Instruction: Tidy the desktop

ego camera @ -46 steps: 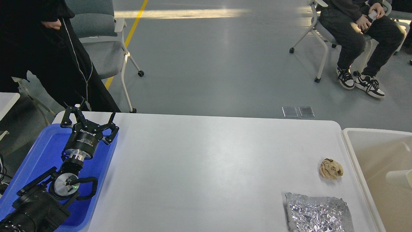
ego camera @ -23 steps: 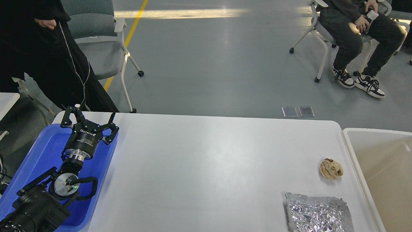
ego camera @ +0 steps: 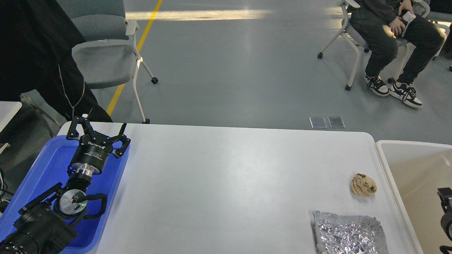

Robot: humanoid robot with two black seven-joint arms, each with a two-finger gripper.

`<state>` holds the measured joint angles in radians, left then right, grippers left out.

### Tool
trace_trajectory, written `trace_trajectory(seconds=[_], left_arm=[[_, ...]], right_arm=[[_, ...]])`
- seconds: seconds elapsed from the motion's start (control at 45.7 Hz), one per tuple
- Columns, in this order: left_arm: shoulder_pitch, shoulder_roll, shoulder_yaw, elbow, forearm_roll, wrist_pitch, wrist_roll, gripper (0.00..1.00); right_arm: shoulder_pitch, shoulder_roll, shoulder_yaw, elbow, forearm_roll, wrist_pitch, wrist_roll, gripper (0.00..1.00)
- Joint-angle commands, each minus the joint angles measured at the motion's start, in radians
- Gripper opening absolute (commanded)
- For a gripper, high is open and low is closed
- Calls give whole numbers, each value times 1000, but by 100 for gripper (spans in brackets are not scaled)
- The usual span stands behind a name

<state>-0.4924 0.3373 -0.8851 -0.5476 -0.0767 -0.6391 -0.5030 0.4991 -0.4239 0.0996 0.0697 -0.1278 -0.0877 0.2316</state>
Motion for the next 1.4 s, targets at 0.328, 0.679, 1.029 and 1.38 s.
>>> trace_trajectory(seconds=[0.328, 0.679, 1.029, 1.38], left_arm=[[0, 0, 0, 0, 0, -1, 0, 100], [0, -1, 0, 0, 0, -1, 0, 100], [0, 0, 0, 0, 0, -1, 0, 100], [0, -1, 0, 0, 0, -1, 1, 100]], right_arm=[[-22, -338, 535, 590, 36, 138, 78, 100], [-67, -242, 695, 705, 34, 123, 153, 100], [-111, -78, 799, 806, -16, 48, 248, 100], [-71, 59, 784, 823, -87, 49, 308, 100]])
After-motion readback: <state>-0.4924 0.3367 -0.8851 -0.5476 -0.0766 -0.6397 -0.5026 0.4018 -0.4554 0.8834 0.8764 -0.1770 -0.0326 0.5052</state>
